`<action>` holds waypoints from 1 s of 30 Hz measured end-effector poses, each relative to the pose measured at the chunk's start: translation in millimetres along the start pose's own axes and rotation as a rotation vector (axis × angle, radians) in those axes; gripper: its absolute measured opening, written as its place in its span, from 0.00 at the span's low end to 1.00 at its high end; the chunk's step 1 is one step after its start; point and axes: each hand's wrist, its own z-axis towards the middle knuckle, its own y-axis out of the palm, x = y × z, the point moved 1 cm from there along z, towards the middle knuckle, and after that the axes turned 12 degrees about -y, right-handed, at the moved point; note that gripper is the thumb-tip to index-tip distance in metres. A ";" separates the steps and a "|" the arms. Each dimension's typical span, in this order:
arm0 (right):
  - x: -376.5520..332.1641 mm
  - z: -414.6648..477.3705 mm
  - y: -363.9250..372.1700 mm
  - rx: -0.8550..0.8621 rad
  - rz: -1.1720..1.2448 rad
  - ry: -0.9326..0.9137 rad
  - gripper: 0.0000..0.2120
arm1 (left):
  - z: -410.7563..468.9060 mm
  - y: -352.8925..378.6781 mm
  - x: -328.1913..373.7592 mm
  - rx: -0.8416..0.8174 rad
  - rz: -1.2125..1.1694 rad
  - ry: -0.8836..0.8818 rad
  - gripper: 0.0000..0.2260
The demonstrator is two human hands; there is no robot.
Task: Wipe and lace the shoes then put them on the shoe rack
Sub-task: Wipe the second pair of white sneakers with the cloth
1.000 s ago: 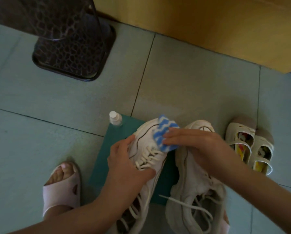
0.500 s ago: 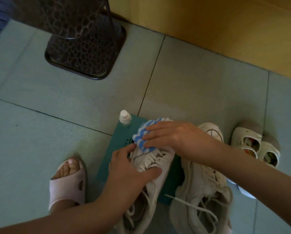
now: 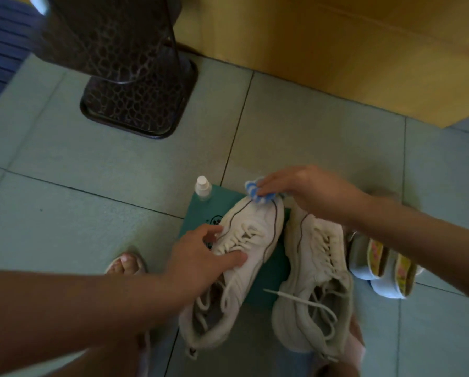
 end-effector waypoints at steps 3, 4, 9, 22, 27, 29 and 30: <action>-26.2 20.5 12.9 0.023 0.024 0.023 0.19 | -1.4 -14.4 6.4 -0.013 0.059 0.033 0.26; -34.4 24.4 21.3 -0.004 0.008 0.005 0.18 | -1.7 -15.6 6.5 -0.009 0.059 0.041 0.26; -55.5 14.1 30.3 0.067 -0.064 0.069 0.15 | -3.1 -6.7 1.3 0.037 0.022 0.076 0.24; -127.1 -9.4 120.8 1.013 0.480 0.731 0.24 | -9.2 -7.9 -7.4 0.094 -0.038 0.129 0.09; -147.4 -8.0 128.4 1.019 0.549 0.702 0.25 | -10.6 -19.7 -9.4 0.035 -0.117 0.121 0.10; -163.0 -10.2 138.7 0.991 0.559 0.684 0.23 | -10.8 -21.3 -10.3 0.022 -0.119 0.119 0.10; -169.8 -12.5 144.8 0.980 0.542 0.662 0.23 | -10.6 -21.4 -10.3 0.025 -0.110 0.122 0.11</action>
